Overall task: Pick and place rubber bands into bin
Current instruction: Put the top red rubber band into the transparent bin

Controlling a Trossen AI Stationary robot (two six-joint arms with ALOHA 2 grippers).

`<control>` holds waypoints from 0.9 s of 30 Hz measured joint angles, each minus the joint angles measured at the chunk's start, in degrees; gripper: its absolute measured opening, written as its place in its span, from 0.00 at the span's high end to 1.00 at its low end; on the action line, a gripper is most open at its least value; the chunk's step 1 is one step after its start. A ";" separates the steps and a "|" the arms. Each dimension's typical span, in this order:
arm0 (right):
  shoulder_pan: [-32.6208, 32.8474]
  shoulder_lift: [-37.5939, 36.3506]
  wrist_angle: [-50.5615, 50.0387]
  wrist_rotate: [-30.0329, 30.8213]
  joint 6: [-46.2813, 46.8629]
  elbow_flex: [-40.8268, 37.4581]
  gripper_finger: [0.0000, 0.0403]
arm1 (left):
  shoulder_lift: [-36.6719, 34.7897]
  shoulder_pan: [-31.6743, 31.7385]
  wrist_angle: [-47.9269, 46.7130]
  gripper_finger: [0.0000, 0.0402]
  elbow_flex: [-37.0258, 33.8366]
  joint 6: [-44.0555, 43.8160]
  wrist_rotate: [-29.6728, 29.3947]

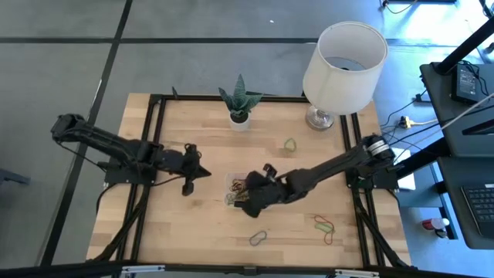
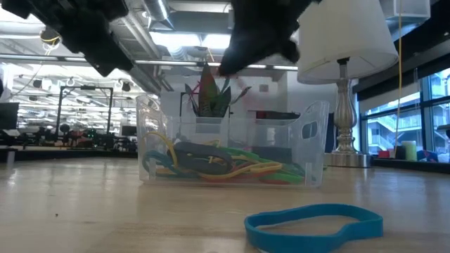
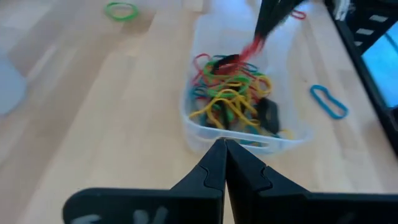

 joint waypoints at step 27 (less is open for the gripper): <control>2.30 2.00 -6.09 -4.14 10.16 0.00 0.68 | 17.32 -19.55 -2.63 1.00 11.19 -7.71 -13.36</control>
